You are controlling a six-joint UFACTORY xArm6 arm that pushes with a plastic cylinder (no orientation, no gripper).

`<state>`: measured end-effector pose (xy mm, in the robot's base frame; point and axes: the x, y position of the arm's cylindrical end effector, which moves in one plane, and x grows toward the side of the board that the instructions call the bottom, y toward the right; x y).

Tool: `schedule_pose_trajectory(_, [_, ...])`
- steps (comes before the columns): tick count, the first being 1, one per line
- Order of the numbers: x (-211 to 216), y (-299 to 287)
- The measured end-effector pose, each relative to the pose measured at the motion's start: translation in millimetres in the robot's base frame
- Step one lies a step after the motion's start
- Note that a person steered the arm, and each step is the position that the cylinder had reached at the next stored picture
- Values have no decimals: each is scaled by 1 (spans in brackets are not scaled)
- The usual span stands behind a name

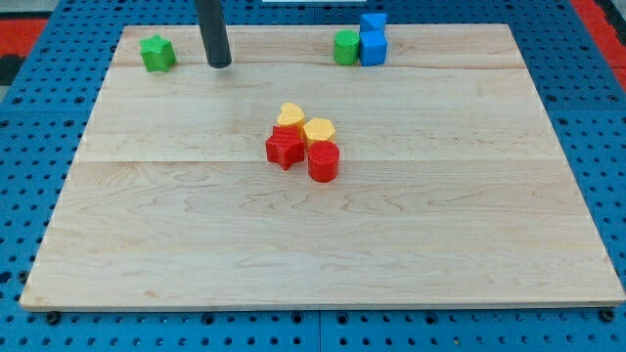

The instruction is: Move your arm towards the top side of the board

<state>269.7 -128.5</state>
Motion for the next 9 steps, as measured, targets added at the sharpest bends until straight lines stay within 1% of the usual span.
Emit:
schedule_pose_trajectory(3, [0,19])
schedule_pose_trajectory(4, [1,-2])
schedule_pose_trajectory(5, [-9,-7])
schedule_pose_trajectory(6, [-44,-23])
schedule_pose_trajectory(7, [-78,5])
schedule_pose_trajectory(8, [-78,5])
schedule_pose_trajectory(9, [-76,27])
